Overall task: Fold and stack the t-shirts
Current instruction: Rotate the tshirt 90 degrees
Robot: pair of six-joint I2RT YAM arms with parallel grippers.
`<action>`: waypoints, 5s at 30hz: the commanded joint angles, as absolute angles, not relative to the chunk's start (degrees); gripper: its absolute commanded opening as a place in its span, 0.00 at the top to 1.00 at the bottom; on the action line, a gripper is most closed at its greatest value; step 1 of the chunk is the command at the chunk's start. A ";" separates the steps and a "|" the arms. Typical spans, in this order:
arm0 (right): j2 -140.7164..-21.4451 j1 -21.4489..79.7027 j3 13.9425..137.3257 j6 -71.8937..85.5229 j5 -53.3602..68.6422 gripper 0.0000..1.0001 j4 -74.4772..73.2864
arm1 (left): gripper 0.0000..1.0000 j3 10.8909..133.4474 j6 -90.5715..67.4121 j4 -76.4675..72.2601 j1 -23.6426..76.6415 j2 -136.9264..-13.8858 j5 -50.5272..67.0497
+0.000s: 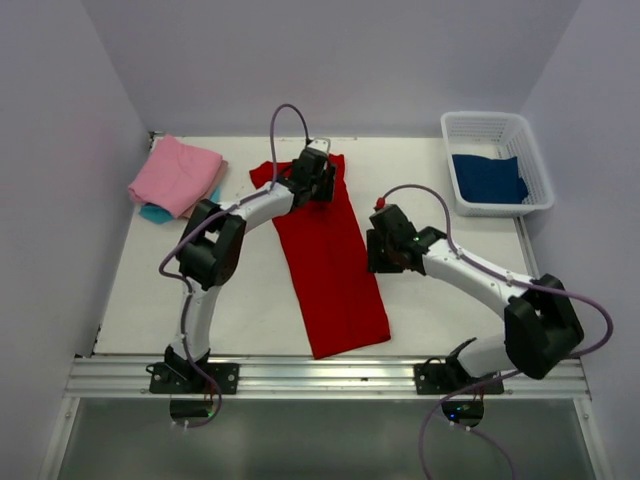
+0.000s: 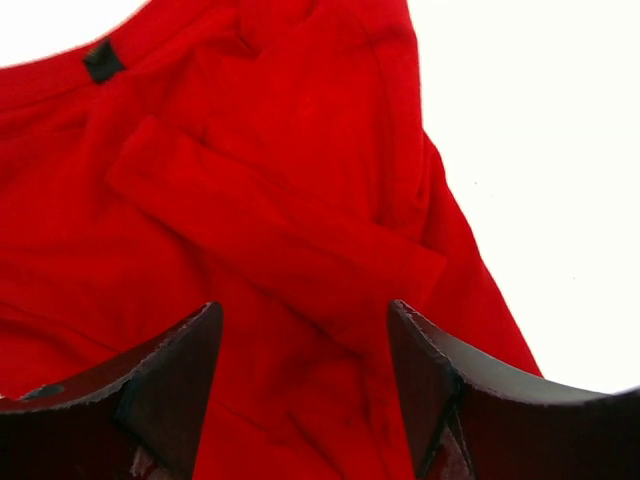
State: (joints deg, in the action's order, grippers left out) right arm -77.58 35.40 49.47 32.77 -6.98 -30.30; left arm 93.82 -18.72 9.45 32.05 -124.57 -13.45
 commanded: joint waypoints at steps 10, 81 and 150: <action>-95.98 32.34 70.85 28.12 -2.02 0.68 -27.07 | 0.44 104.73 -13.63 10.45 24.35 -125.67 -10.47; -124.01 19.07 95.80 34.19 36.56 0.80 -10.37 | 0.62 88.86 -16.52 5.89 21.01 -116.10 -1.58; -110.85 24.26 85.96 26.81 35.52 0.58 -12.03 | 1.00 79.63 -23.02 -4.83 19.78 -113.02 17.75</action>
